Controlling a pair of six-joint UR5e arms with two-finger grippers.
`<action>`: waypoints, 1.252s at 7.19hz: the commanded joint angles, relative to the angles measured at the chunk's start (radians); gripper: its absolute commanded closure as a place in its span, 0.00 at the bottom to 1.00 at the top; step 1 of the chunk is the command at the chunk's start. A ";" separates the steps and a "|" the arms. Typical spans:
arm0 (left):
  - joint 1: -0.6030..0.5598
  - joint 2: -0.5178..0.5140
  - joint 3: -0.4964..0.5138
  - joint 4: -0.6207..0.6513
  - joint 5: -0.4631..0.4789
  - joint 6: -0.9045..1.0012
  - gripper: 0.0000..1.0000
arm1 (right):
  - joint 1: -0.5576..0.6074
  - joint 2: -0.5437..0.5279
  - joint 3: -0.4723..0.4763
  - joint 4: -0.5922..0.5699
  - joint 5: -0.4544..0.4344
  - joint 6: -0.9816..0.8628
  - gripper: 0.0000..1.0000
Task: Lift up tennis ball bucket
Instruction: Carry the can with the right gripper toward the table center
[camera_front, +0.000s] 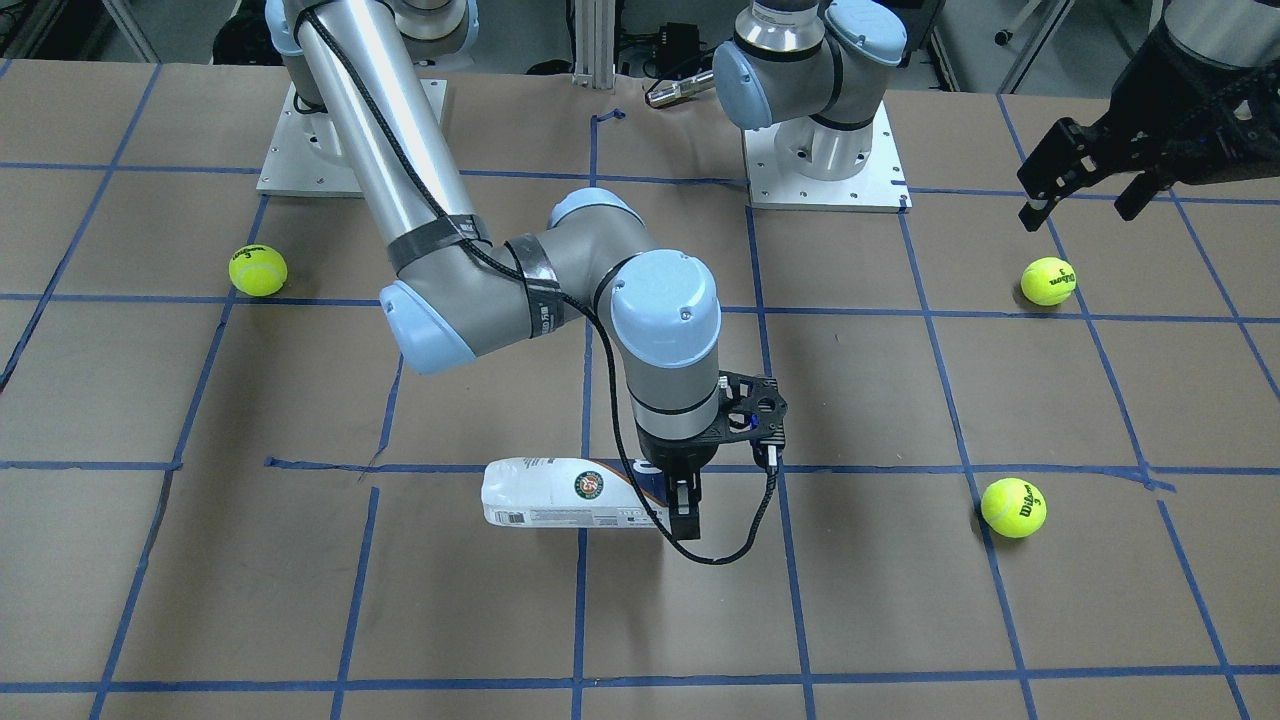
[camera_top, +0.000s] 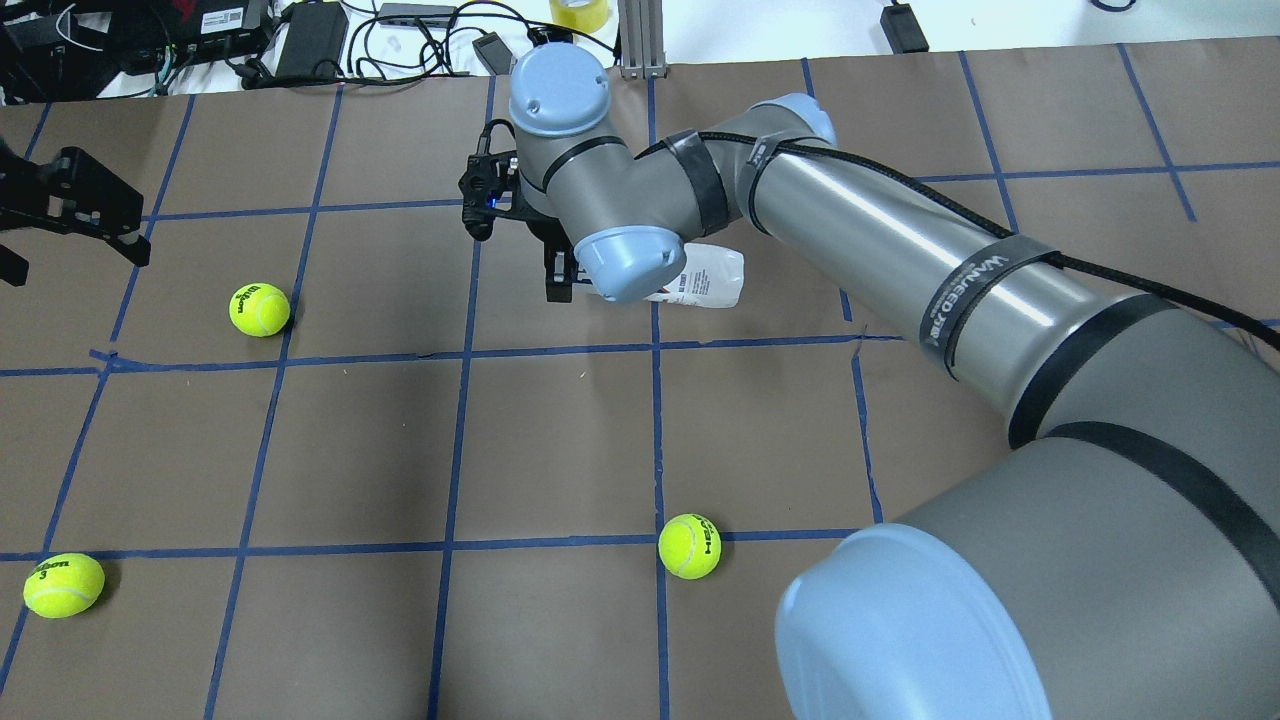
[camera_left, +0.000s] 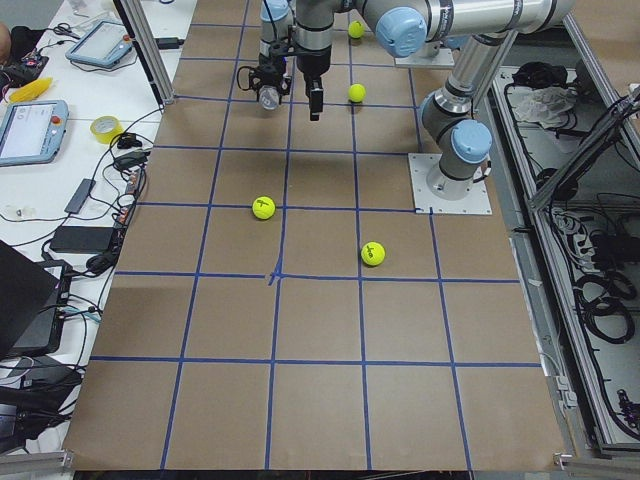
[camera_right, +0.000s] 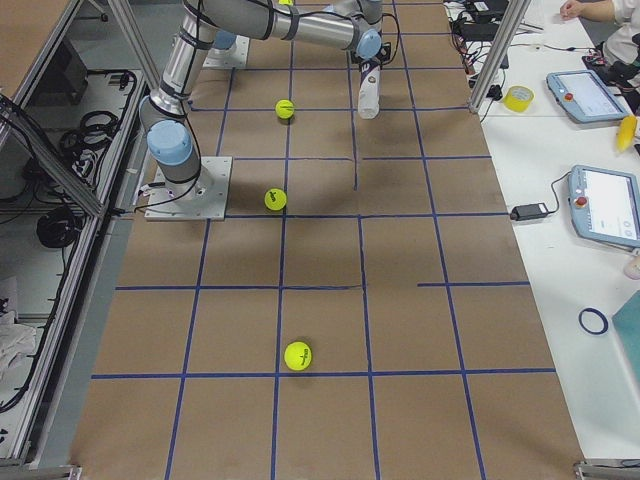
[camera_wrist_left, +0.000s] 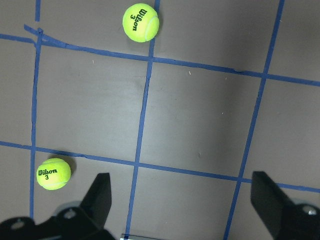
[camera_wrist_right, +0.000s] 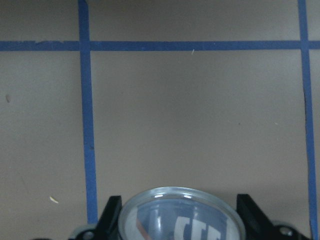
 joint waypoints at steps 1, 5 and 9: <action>0.009 0.000 -0.006 -0.001 0.002 0.011 0.00 | 0.010 0.026 0.003 -0.033 -0.008 -0.053 0.58; 0.071 -0.005 -0.009 -0.009 -0.007 0.071 0.00 | -0.044 -0.006 -0.015 -0.017 -0.051 -0.035 0.01; 0.063 -0.086 -0.081 0.179 -0.198 -0.002 0.00 | -0.249 -0.188 -0.016 0.173 -0.038 0.008 0.02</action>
